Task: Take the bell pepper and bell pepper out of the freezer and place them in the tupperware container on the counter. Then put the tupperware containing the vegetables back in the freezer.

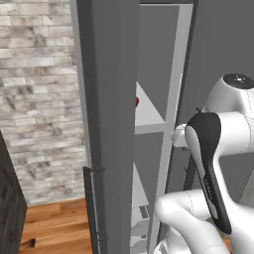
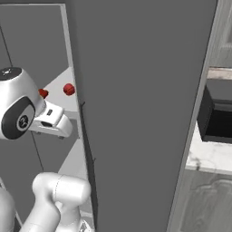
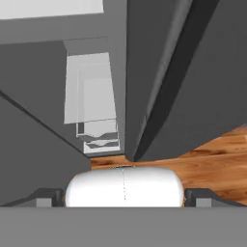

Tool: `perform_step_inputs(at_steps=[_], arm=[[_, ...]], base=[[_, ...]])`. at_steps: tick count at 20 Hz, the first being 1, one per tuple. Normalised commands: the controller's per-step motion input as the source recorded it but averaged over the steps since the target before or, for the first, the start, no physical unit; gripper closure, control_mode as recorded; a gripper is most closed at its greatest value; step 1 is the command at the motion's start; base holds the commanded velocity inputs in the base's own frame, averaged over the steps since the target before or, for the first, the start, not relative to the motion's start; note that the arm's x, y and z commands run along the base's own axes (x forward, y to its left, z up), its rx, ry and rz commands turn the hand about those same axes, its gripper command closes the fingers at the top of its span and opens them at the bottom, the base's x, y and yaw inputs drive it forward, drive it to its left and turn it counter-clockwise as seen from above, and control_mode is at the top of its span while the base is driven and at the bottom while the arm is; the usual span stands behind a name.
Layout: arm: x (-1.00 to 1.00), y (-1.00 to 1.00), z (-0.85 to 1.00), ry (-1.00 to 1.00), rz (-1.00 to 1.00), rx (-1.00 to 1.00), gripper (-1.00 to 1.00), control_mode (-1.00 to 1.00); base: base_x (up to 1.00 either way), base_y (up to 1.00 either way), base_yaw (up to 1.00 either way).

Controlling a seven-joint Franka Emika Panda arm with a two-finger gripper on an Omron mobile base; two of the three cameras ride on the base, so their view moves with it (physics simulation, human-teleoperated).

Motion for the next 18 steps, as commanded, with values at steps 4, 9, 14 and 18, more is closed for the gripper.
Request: perform_step_inputs(at_steps=[4,9,14,18], arm=[[0.00,0.00,0.00,0.00,0.00,0.00,-1.00,1.00],[0.00,0.00,0.00,0.00,0.00,0.00,-1.00,1.00],[0.04,0.04,0.00,0.01,0.00,0.00,-1.00,-1.00],[0.06,0.09,0.14,-0.01,0.00,0.02,-1.00,-1.00]], base=[[0.80,0.26,-0.04],[0.62,0.08,-0.04],[0.22,0.14,0.00],[0.00,0.00,0.00]])
